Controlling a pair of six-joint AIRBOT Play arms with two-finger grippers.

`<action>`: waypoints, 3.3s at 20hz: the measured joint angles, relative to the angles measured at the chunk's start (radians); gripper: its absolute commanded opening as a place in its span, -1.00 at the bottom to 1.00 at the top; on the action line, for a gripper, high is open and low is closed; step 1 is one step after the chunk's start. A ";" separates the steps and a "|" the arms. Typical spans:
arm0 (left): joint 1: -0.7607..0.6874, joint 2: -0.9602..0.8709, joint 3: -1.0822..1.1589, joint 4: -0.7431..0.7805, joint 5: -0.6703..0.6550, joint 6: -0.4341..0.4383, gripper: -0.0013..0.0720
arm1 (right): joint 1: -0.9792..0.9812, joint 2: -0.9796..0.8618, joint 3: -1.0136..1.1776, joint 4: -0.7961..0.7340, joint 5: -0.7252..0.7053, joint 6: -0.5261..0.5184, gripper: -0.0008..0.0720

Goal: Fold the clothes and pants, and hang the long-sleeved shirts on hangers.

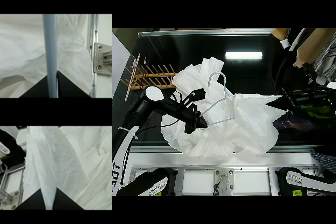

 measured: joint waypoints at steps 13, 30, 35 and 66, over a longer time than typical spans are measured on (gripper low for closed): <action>0.015 0.000 0.000 0.005 0.016 -0.107 0.26 | 0.000 0.000 0.000 -0.001 -0.002 0.000 -0.95; 0.333 0.307 -0.036 0.007 0.196 -0.484 0.20 | 0.000 0.014 0.000 0.178 -0.024 0.000 -0.96; 0.347 0.438 -0.170 0.009 0.301 -0.635 0.20 | 0.000 0.059 -0.001 0.298 -0.095 0.000 -0.96; -0.731 -0.164 0.433 0.999 0.319 -1.458 0.19 | 0.000 0.140 -0.001 0.325 -0.325 0.039 -0.95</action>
